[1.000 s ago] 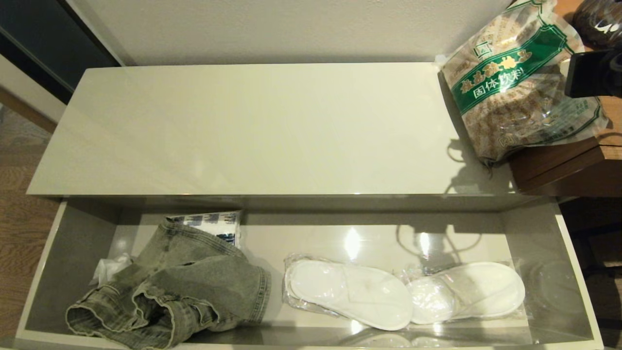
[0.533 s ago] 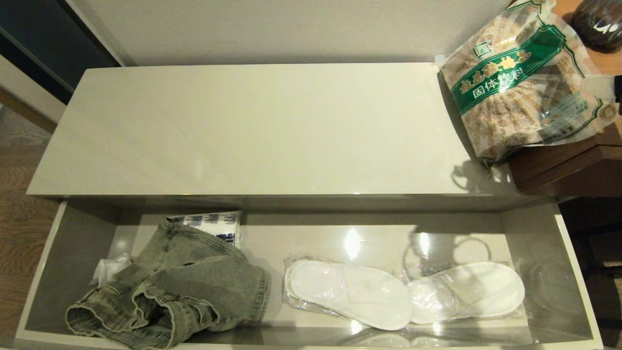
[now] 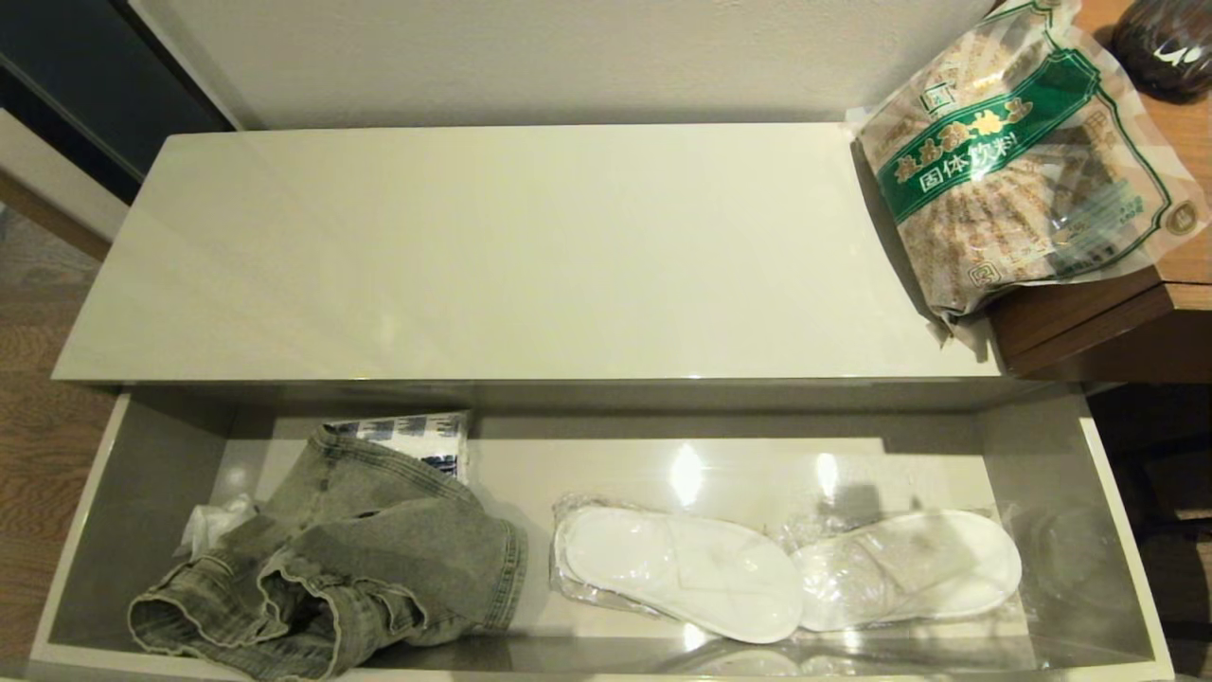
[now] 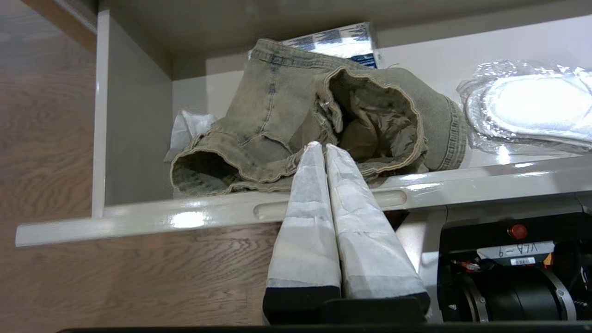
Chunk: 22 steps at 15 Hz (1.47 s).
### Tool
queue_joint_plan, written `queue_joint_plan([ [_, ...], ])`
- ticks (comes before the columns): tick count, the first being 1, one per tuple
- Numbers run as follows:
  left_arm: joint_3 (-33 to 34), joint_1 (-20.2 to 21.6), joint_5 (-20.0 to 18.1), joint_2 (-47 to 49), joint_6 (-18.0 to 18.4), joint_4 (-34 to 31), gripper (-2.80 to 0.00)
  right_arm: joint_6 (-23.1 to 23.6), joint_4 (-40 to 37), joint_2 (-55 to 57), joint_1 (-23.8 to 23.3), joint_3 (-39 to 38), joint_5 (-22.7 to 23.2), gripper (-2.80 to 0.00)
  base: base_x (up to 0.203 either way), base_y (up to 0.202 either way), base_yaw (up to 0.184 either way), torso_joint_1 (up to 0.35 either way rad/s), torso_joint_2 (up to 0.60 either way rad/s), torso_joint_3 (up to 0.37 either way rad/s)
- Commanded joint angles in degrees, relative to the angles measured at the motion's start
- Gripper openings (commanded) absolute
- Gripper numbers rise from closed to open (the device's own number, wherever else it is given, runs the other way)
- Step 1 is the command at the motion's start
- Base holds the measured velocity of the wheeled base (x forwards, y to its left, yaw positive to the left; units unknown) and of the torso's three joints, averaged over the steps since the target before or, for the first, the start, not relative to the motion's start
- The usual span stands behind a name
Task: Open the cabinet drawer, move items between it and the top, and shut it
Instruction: Close the drawer
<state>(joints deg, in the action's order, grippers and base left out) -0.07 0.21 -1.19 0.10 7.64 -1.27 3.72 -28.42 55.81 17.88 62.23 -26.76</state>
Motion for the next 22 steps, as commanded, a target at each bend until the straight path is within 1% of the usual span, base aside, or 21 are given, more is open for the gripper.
queue_joint_plan([
  [1,0.07,-0.03,0.27,-0.01,-1.64,-0.12,-2.80,-2.93,-4.91,-7.18,0.01,-3.13,-0.48,-2.80,0.000,0.000,0.000,0.000,0.00,0.000],
  [2,0.07,-0.03,0.48,-0.01,-2.79,-0.05,-2.80,-4.05,-7.23,-9.63,-0.40,-3.82,-0.68,-2.80,0.000,0.000,0.000,0.000,0.00,0.000],
  [5,0.07,-0.03,0.66,-0.01,-3.77,0.04,-2.80,-8.64,-15.56,-14.94,-0.95,-4.84,-0.91,-2.80,0.000,0.000,0.000,0.000,0.00,0.000],
  [7,0.07,-0.03,0.66,-0.01,-3.77,0.04,-2.80,-12.45,-25.19,-18.98,-2.55,-0.82,-0.55,-2.80,0.000,0.000,0.000,0.000,0.00,0.000],
  [9,0.07,-0.03,0.66,-0.01,-3.77,0.13,-2.80,-13.02,-30.94,-23.61,-3.64,1.00,1.92,-2.80,0.000,0.000,0.000,0.000,0.00,0.000],
  [11,0.07,-0.03,0.66,-0.01,-3.77,0.04,-2.80,-12.68,-34.89,-27.25,-5.35,1.84,3.85,-2.80,0.000,0.000,0.000,0.000,0.00,0.000],
  [12,0.07,-0.03,0.66,-0.01,-3.77,0.04,-2.80,-12.39,-37.85,-28.89,-7.29,2.99,5.25,-2.80,0.000,0.000,0.000,0.000,0.00,0.000],
  [13,0.07,-0.03,0.66,-0.01,-3.77,0.13,-2.80,-11.63,-40.54,-30.43,-8.55,3.93,7.56,-2.80,0.000,0.000,0.000,0.000,0.00,0.000],
  [14,0.07,-0.03,0.66,-0.01,-3.77,0.08,-2.80,-11.00,-41.24,-30.76,-8.97,4.08,8.37,-2.80,0.000,0.000,0.000,0.000,0.00,0.000],
  [15,0.07,-0.03,0.66,-0.01,-3.77,0.04,-2.80,-9.93,-42.09,-32.15,-11.16,3.61,10.34,-2.80,0.000,0.000,0.000,0.000,0.00,0.000],
  [16,0.07,-0.03,0.66,-0.01,-3.77,0.13,-2.80,-9.05,-42.62,-33.69,-15.09,2.49,13.48,-2.80,0.000,0.000,0.000,0.000,0.00,0.000],
  [17,0.07,-0.03,0.66,-0.01,-3.77,0.13,-2.80,-8.07,-43.02,-35.41,-18.21,1.00,17.31,-2.80,0.000,0.000,0.000,0.000,0.00,0.000],
  [18,0.07,-0.03,0.66,-0.01,-3.77,0.13,-2.80,-6.40,-43.39,-36.96,-19.79,-0.74,19.83,-2.80,0.000,0.000,0.000,0.000,0.00,0.000],
  [19,0.07,-0.03,0.66,-0.01,-3.77,0.13,-2.80,-3.62,-43.34,-39.37,-21.37,-3.32,21.83,-2.80,0.000,0.000,0.000,0.000,0.00,0.000],
  [20,0.07,0.00,0.66,-0.01,-3.77,0.13,-2.80,-1.96,-42.02,-40.16,-22.28,-4.52,23.68,-2.80,0.000,0.000,0.000,0.000,0.00,0.000],
  [22,0.07,-0.03,0.66,-0.01,-3.77,0.13,-2.80,-1.91,-36.95,-40.45,-22.11,-4.94,23.50,-2.80,0.000,0.000,0.000,0.000,0.00,0.000],
])
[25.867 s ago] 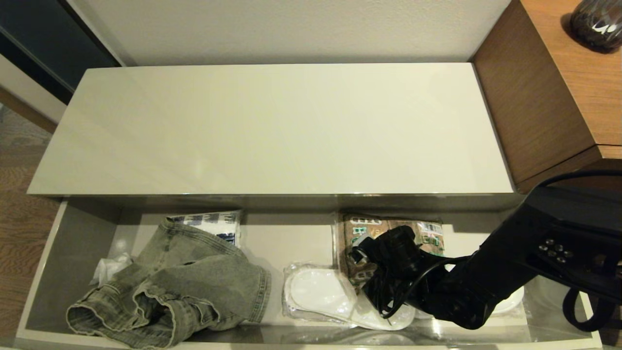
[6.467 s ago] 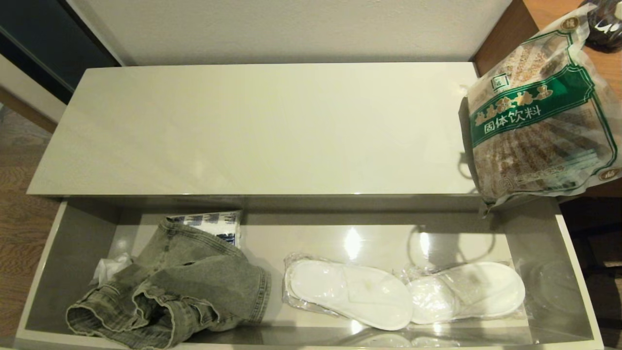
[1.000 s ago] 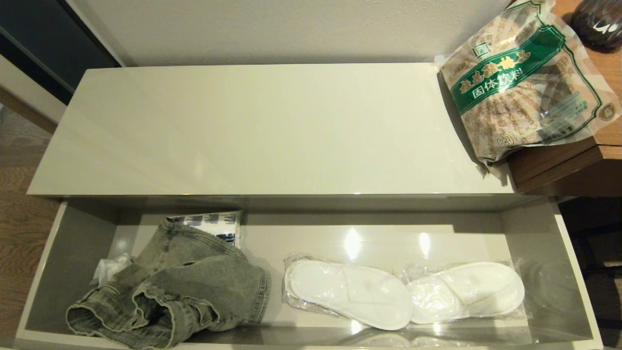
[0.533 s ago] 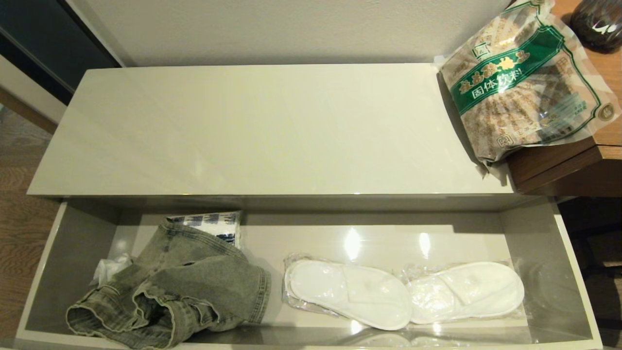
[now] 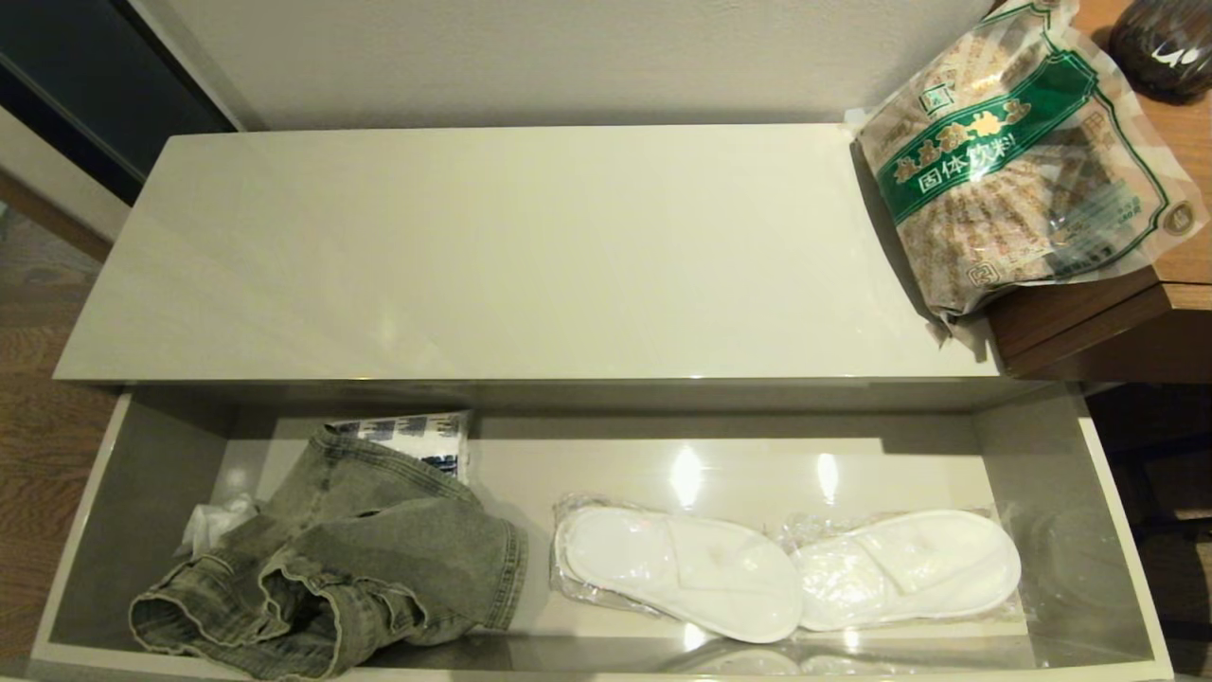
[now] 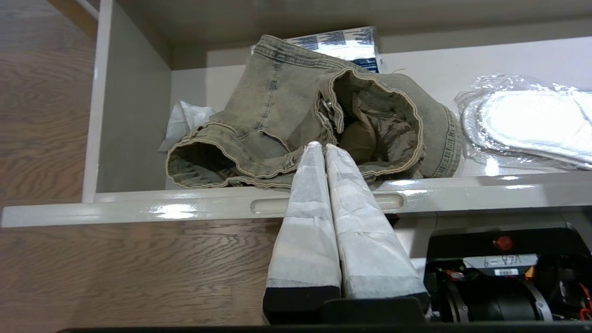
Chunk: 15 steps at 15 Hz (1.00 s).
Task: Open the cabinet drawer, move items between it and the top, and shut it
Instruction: Close the drawer
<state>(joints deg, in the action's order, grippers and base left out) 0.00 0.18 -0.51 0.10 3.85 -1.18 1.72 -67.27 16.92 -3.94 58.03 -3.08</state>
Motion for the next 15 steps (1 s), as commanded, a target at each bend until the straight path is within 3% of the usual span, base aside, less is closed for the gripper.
queue_joint_plan([
  [1,0.00,-0.01,-0.01,-0.01,0.02,0.04,-2.80,0.25,3.96,-2.85,0.71,-1.27,-0.44,-2.80,0.000,0.000,0.000,0.000,0.00,0.000],
  [6,0.00,-0.01,0.07,-0.01,-0.07,-0.05,-2.80,4.73,16.93,-12.82,3.84,-15.97,-2.44,-2.80,0.000,0.000,0.000,0.000,0.00,0.000],
  [12,0.00,-0.01,0.07,-0.01,0.02,-0.05,-2.80,7.64,54.63,-14.81,3.93,-39.98,-10.14,-2.80,0.000,0.000,0.000,0.000,0.00,0.000],
  [15,0.00,-0.01,0.07,-0.01,0.02,-0.05,-2.80,8.63,74.87,-14.88,3.94,-51.16,-8.26,-2.80,0.000,0.000,0.000,0.000,0.00,0.000],
])
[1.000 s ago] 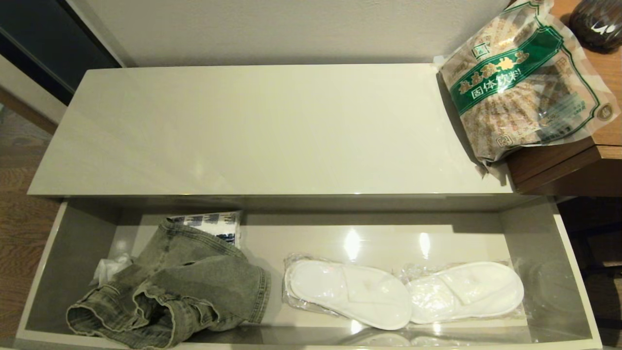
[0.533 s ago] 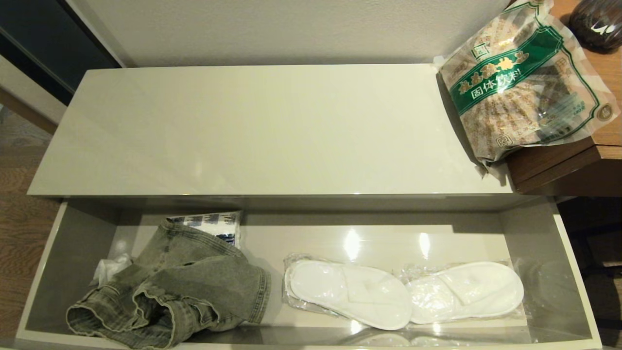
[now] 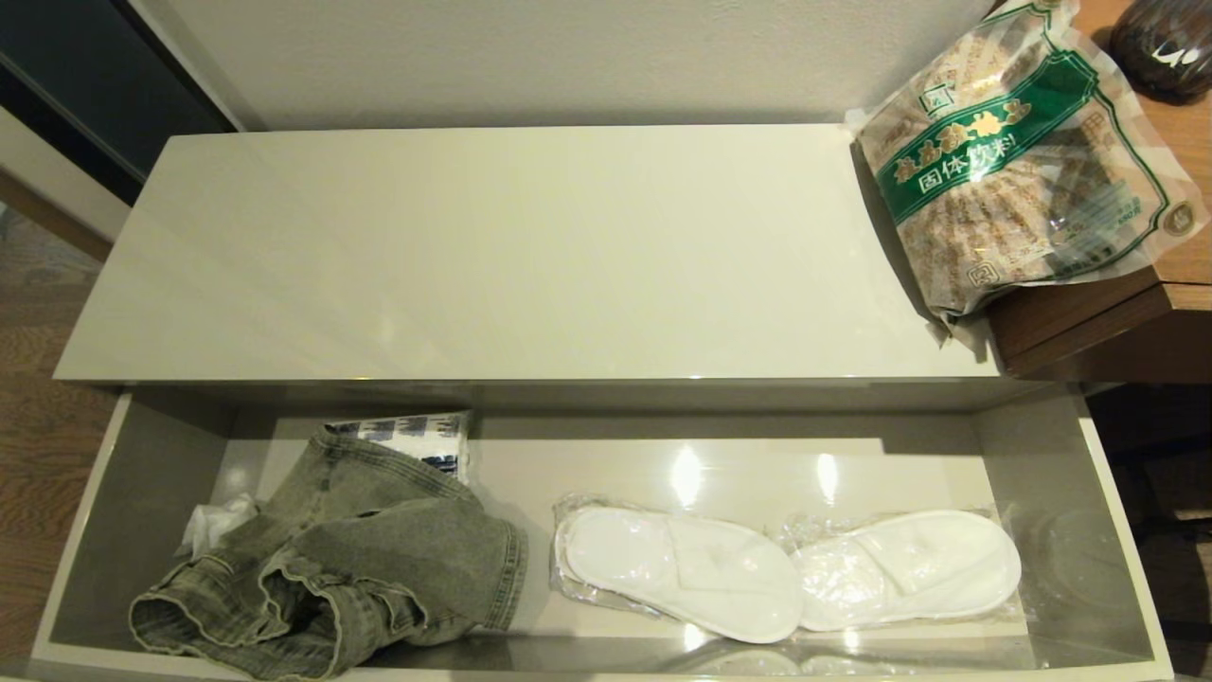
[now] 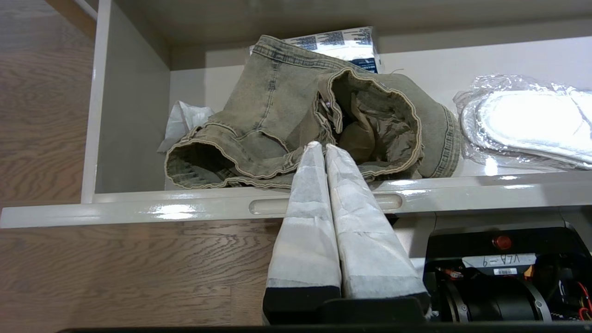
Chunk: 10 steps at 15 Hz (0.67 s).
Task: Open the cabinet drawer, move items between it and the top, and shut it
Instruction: Close the drawer
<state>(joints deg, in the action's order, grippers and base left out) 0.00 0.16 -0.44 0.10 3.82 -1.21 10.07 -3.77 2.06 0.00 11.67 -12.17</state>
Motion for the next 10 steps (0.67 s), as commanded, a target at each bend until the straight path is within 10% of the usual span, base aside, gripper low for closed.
queue_joint_plan([
  [1,0.00,0.02,0.00,-0.01,0.04,-0.02,-2.80,0.63,13.69,-0.03,0.00,-6.45,4.11,-2.80,0.000,0.000,0.000,0.000,0.00,0.000],
  [10,0.00,0.02,0.00,-0.01,0.13,-0.02,-2.80,4.17,12.47,-0.30,0.00,-11.75,3.56,-2.80,0.000,0.000,0.000,0.000,0.00,0.000],
])
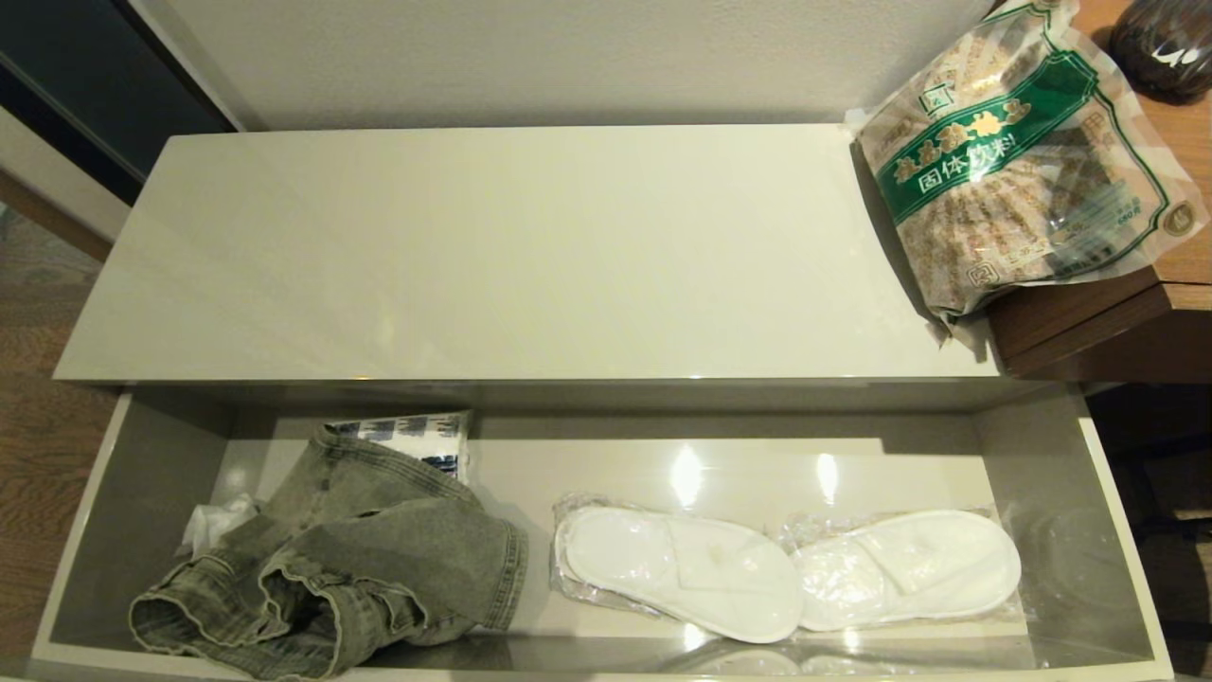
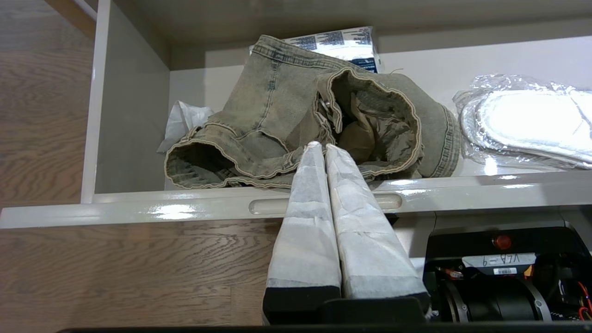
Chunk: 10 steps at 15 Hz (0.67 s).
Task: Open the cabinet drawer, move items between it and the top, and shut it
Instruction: Close the drawer
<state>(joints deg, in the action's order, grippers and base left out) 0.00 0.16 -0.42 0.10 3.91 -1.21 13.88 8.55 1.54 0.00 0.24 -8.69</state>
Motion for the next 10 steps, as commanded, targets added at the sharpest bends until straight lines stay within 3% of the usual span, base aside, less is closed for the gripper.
queue_joint_plan([
  [1,0.00,0.02,-0.02,-0.01,0.04,-0.02,-2.80,0.80,0.13,0.09,0.00,-0.33,0.15,-2.80,0.000,0.000,0.000,0.000,0.00,0.000],
  [2,0.00,0.02,-0.11,-0.01,0.04,-0.02,-2.80,4.08,0.09,-0.27,0.00,-0.33,0.22,-2.80,0.000,0.000,0.000,0.000,0.00,0.000],
  [4,0.00,0.02,-0.02,-0.01,0.04,-0.02,-2.80,4.10,0.02,-0.39,0.00,-0.33,0.19,-2.80,0.000,0.000,0.000,0.000,0.00,0.000],
  [5,0.00,0.02,-0.02,-0.01,0.04,-0.02,-2.80,2.44,-0.50,-0.39,0.00,-0.21,0.82,-2.80,0.000,0.000,0.000,0.000,0.00,0.000],
  [8,0.00,0.02,-0.02,-0.01,-0.04,-0.02,-2.80,-6.65,-7.30,-0.39,0.00,0.67,8.24,-2.80,0.000,0.000,0.000,0.000,0.00,0.000],
  [10,0.00,0.02,-0.02,-0.01,-0.04,-0.02,-2.80,-7.76,-7.49,-0.39,0.00,0.87,8.36,-2.80,0.000,0.000,0.000,0.000,0.00,0.000],
])
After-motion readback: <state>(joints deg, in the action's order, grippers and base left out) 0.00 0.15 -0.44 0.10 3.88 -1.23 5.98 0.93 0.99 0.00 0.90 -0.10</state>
